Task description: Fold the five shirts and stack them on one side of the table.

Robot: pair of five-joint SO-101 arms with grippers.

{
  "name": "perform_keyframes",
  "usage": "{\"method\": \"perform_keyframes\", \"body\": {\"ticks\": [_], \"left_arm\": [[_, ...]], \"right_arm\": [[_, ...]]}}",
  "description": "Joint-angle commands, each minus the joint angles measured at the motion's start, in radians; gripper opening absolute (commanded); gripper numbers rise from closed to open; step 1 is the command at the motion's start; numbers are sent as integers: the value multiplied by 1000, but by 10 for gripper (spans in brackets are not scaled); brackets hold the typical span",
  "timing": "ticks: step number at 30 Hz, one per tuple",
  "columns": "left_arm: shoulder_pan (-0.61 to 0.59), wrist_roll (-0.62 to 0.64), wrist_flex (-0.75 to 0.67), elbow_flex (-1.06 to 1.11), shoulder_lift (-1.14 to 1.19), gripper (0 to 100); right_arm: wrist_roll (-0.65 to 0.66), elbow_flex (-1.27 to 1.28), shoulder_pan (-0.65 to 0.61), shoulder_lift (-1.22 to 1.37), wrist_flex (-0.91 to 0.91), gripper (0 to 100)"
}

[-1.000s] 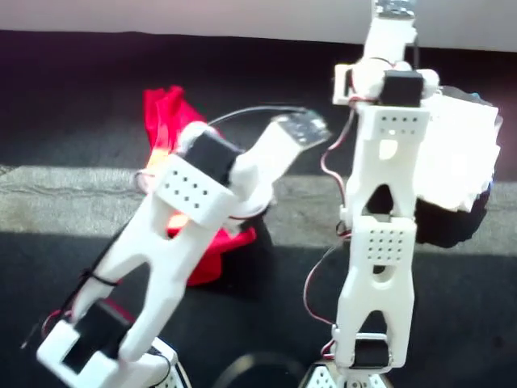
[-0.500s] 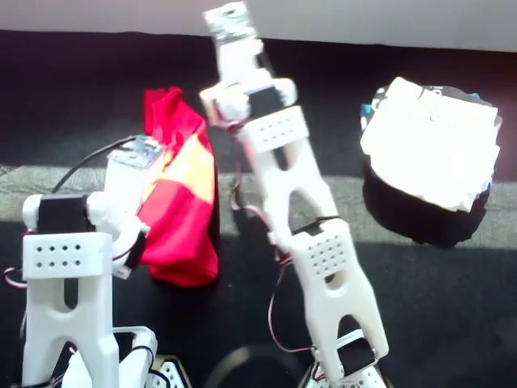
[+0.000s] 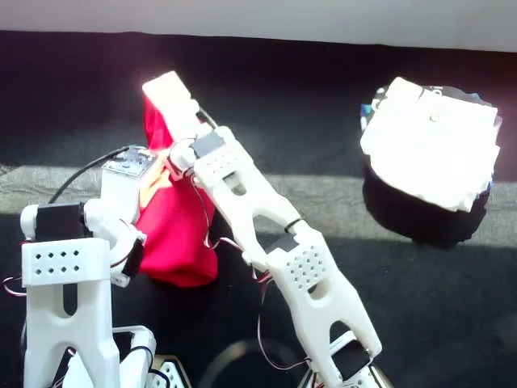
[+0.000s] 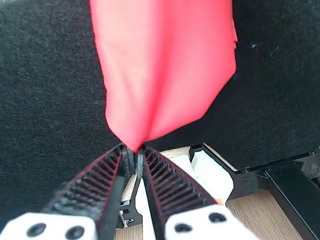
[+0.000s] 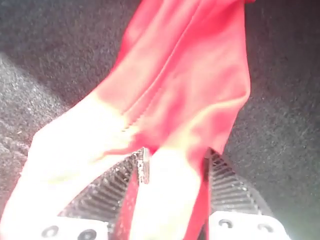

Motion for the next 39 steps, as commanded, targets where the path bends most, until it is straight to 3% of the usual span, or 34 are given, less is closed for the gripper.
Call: {"method": "perform_keyframes", "body": {"ticks": [1, 7, 12, 18, 22, 25, 31, 35, 39], "left_arm": [[-8, -5, -32, -7, -21, 9], [-8, 37, -157, -10, -15, 9], [-8, 2, -284, -64, -13, 9], [-2, -3, -333, -366, 13, 9], [-2, -3, -324, -596, 162, 9], [7, -3, -284, -713, 303, 9], [93, 41, -259, -748, 556, 13], [136, 97, -381, -757, 737, 17], [154, 98, -537, -763, 940, 106]], "right_arm": [[0, 7, 45, -12, -13, 22], [0, -120, 206, -56, 130, 6], [0, -341, 351, -133, 314, 6], [0, -588, 427, -193, 598, 6], [0, -766, 429, -205, 776, 6], [0, -878, 429, -205, 805, 6], [26, -720, 433, -197, 803, 57], [28, -588, 486, -203, 803, 135], [28, -618, 565, -236, 805, 140]]}}
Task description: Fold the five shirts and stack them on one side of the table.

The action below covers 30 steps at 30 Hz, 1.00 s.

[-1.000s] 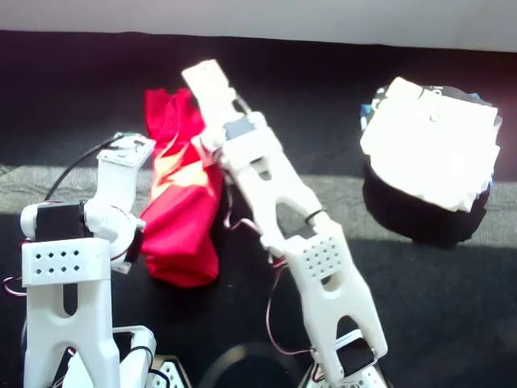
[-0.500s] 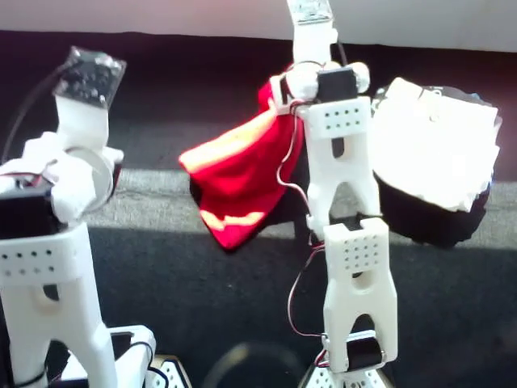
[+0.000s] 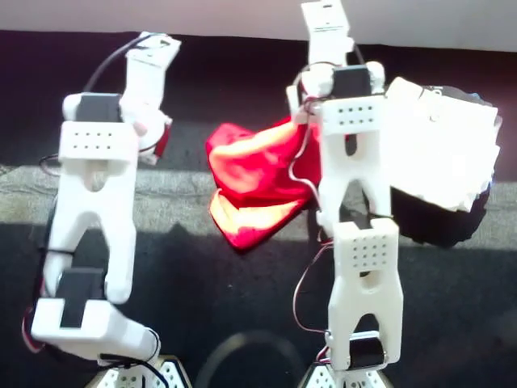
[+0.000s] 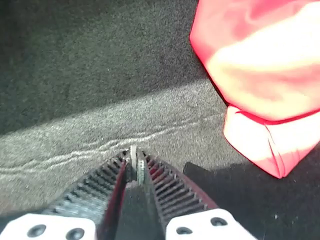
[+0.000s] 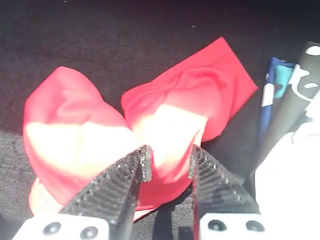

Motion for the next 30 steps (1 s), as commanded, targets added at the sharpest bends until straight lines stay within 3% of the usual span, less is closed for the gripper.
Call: {"method": "perform_keyframes", "body": {"ticks": [1, 4, 7, 14, 17, 21, 26, 30], "left_arm": [[28, 12, -141, -61, 156, 135], [45, 92, -206, -177, 315, 183], [77, 164, -184, -369, 472, 184], [193, 163, 384, -743, 611, 184], [216, 164, 450, -809, 601, 184], [259, 164, 451, -697, 496, 184], [380, 110, 443, -335, 325, 184], [404, 104, 281, -147, 275, 184]], "right_arm": [[9, -27, 76, -139, 10, 140], [12, -28, 111, -226, 10, 140], [12, -2, 140, -325, 12, 140], [14, 179, 179, -478, 8, 141], [14, 223, 189, -481, 5, 141], [14, 237, 191, -481, 5, 141], [15, 231, 191, -481, 4, 141], [15, 231, 191, -481, 4, 141]]}}
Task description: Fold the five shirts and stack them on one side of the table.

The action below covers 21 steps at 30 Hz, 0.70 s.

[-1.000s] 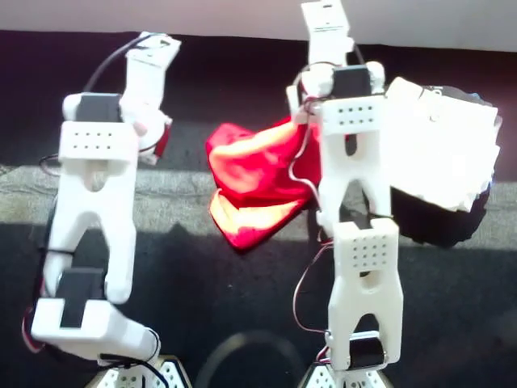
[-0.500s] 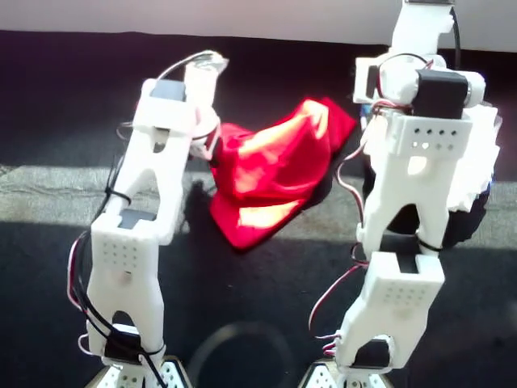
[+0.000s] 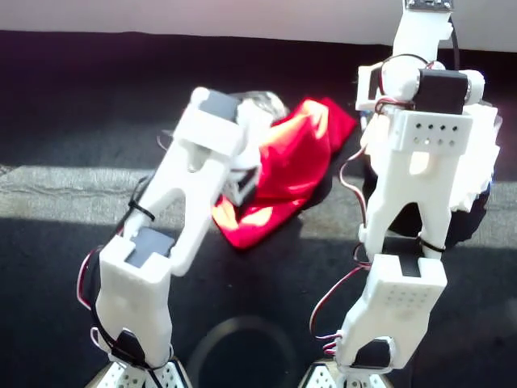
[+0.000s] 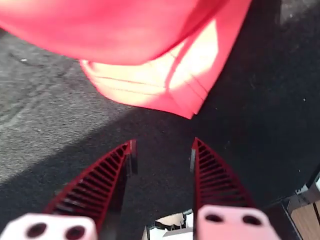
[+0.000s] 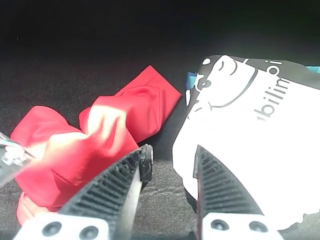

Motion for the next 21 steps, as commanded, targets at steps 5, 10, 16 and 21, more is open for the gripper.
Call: {"method": "perform_keyframes", "body": {"ticks": [5, 10, 16, 21], "left_arm": [[-4, -9, -245, 188, -53, 184], [4, -5, -331, 189, 5, 184], [16, -3, -394, 188, 62, 184], [45, -2, -400, 136, 134, 184]], "right_arm": [[8, -4, 10, -68, 5, 141], [8, -4, 10, -68, 5, 141], [8, -4, 10, -68, 5, 141], [8, -4, 10, -68, 5, 141]]}}
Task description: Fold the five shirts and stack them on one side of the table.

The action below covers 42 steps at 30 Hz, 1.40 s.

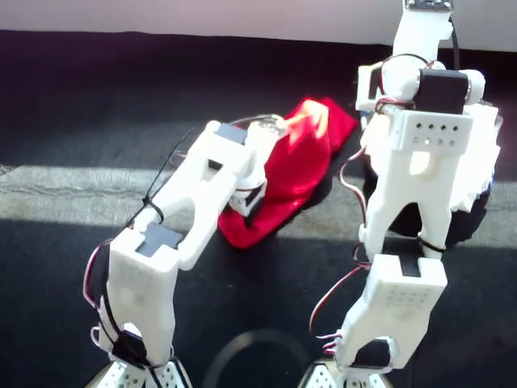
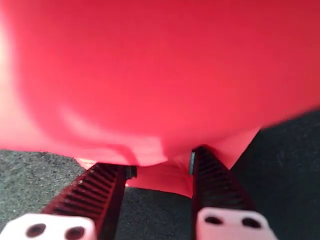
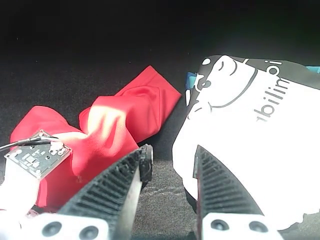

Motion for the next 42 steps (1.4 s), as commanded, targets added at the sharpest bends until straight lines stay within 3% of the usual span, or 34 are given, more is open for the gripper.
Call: {"method": "perform_keyframes", "body": {"ticks": [1, 4, 7, 17, 22, 26, 30, 34, 37, 42], "left_arm": [[45, -2, -11, -56, 22, 184], [70, -2, -11, -62, 48, 146], [68, -2, -5, -62, 42, 0], [-96, -12, 164, -64, -240, 9], [-196, -106, 327, -64, -430, 9], [-331, -192, 411, -53, -533, 9], [-490, -310, 364, 48, -532, 9], [-588, -321, 196, 157, -458, 9], [-653, -321, 118, 170, -397, 9], [-708, -321, 109, 170, -367, 9]], "right_arm": [[8, -4, 10, -67, 5, 141], [6, 2, 10, -64, 5, 141], [6, 5, 10, -62, 5, 141], [6, 7, 4, -45, 5, 141], [0, 7, -22, 36, 8, 141], [6, 7, -116, 91, 8, 144], [8, 8, -242, 213, 8, 146], [8, -5, -318, 427, -15, 146], [9, -5, -361, 559, -113, 146], [63, -15, -403, 717, -344, 145]]}}
